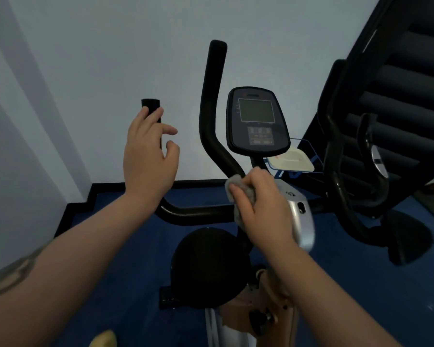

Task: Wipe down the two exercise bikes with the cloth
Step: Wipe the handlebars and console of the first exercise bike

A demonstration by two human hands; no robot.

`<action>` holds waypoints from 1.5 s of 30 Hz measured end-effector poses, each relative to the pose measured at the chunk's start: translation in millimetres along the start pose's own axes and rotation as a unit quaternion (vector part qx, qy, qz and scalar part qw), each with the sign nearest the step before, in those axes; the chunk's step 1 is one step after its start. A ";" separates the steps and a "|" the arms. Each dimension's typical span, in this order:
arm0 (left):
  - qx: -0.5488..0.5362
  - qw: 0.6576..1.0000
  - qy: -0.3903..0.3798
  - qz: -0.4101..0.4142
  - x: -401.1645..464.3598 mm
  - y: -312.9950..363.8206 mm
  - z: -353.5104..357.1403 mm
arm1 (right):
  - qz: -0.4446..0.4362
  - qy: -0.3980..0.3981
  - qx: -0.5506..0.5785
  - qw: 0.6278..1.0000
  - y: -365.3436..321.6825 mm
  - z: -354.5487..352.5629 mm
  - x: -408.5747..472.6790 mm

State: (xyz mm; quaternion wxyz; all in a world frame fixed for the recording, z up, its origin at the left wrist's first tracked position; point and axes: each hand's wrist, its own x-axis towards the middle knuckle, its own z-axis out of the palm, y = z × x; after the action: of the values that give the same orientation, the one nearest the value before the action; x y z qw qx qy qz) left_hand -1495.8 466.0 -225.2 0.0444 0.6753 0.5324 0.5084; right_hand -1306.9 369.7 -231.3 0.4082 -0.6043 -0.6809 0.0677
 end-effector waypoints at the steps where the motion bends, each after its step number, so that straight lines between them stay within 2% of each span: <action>1: 0.000 1.000 -0.001 0.000 -0.2 -0.3 -0.4 | 0.011 0.008 0.004 1.000 -1.6 1.2 1.9; 5: -0.005 1.000 -0.005 -0.001 -2.0 0.1 0.0 | 0.071 0.058 0.067 0.994 3.4 2.4 -38.9; 7: -0.007 1.000 -0.006 -0.001 -2.4 -0.6 0.4 | 0.099 0.031 0.100 0.989 7.5 -1.9 -62.2; 10: -0.011 1.000 -0.003 0.001 -0.7 -0.8 0.8 | 0.049 0.003 -0.007 0.999 14.3 -19.1 -54.9; 13: -0.009 1.000 -0.006 -0.001 -0.2 -0.3 1.1 | 0.055 0.089 -0.036 0.994 14.1 -34.3 -15.6; 14: -0.009 1.000 -0.006 -0.001 -0.8 0.1 1.2 | 0.069 0.081 -0.051 0.993 13.1 -34.5 -4.2; 17: -0.008 1.000 -0.005 -0.001 -1.9 0.1 0.5 | 0.064 -0.025 -0.222 0.973 13.4 -17.4 0.8; 22: -0.018 1.000 -0.002 -0.005 -1.6 0.5 1.4 | 0.032 -0.037 -0.274 0.961 19.3 -24.5 -19.2; 25: -0.017 1.000 -0.002 -0.006 -0.3 -0.4 0.6 | 0.057 -0.070 -0.303 0.949 21.5 -27.4 0.4; 27: -0.015 1.000 -0.002 -0.004 -0.6 -0.7 0.5 | 0.072 -0.065 -0.306 0.947 14.9 -19.0 6.3; 32: -0.028 1.000 0.001 -0.006 -0.8 -0.2 1.1 | 0.068 -0.074 -0.229 0.968 16.7 -27.2 -19.8; 35: -0.024 1.000 0.002 -0.006 0.7 -1.9 0.7 | 0.133 -0.100 -0.100 0.981 23.7 -50.0 -15.4; 38: -0.022 1.000 0.001 -0.009 0.3 -1.7 0.9 | 0.109 -0.002 0.008 0.994 17.9 -45.5 -6.1; 43: -0.021 1.000 -0.003 -0.007 -1.2 -0.8 1.4 | 0.073 0.070 0.060 0.993 0.7 1.5 -49.3; 45: -0.019 1.000 0.000 -0.006 -1.6 -1.3 2.3 | 0.061 0.070 0.108 0.990 2.2 4.6 -74.3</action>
State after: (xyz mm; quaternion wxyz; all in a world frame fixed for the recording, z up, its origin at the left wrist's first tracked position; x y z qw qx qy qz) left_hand -1494.9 466.4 -228.2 0.0604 0.6712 0.5270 0.5179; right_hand -1312.9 306.9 -270.8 0.5126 -0.6005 -0.6013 0.1232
